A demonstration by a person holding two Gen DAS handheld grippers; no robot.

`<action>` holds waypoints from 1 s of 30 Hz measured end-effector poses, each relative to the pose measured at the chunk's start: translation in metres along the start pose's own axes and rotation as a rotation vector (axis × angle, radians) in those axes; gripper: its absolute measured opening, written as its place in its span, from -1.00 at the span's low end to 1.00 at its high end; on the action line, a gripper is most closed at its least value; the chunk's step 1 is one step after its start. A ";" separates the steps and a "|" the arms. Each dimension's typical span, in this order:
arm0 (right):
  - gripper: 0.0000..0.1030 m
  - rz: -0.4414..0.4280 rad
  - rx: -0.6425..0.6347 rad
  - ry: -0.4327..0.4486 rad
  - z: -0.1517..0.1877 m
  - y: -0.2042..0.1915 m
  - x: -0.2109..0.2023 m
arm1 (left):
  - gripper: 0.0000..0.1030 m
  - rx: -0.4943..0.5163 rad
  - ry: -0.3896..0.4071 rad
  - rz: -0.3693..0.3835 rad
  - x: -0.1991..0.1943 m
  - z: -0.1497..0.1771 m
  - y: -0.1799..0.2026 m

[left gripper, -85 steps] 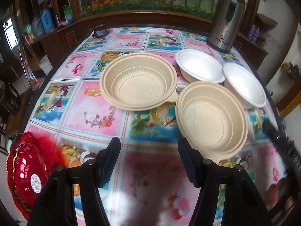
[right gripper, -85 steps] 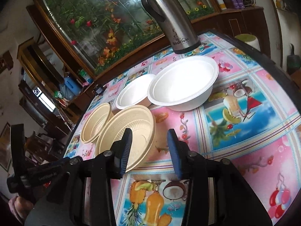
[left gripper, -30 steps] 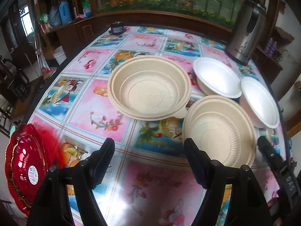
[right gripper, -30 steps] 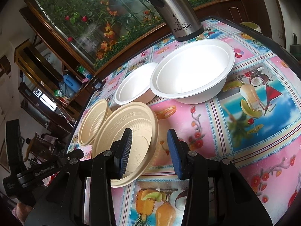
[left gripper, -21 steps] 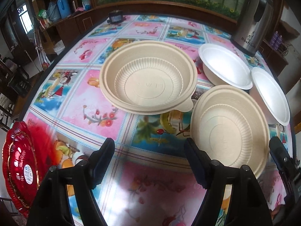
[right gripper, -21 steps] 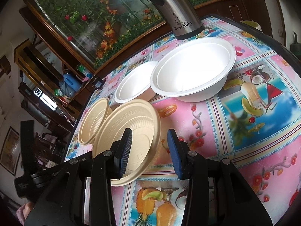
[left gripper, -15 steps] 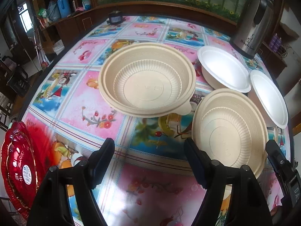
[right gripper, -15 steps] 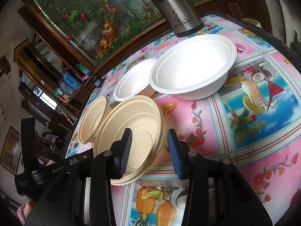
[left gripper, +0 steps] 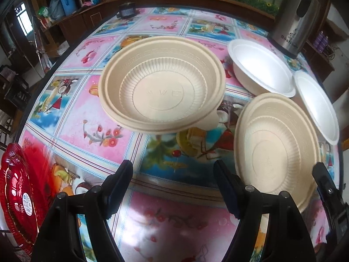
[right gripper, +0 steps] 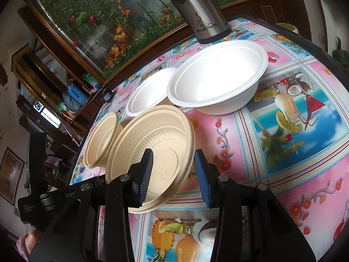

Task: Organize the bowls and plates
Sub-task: 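Grasp the rim of a beige bowl with the left gripper and tilt it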

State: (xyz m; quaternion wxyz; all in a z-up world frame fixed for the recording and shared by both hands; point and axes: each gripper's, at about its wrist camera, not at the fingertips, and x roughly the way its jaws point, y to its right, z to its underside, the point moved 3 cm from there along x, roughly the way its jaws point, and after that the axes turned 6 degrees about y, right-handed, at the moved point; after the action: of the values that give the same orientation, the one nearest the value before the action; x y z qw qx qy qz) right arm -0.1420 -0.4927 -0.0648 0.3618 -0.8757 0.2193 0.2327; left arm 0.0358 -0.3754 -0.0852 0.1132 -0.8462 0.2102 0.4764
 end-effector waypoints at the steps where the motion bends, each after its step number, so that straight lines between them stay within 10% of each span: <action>1: -0.25 0.009 0.002 0.006 -0.001 0.001 -0.001 | 0.48 -0.001 0.014 -0.004 -0.004 0.000 -0.002; 30: -0.40 0.041 -0.022 -0.013 0.000 0.004 0.010 | 0.50 -0.156 -0.144 0.087 0.028 -0.009 -0.002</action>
State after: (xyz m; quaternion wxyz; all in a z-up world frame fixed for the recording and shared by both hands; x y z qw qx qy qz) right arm -0.1358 -0.4974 -0.0724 0.3486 -0.8736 0.2321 0.2480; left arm 0.0570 -0.3840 -0.1046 0.0413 -0.8061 0.2003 0.5553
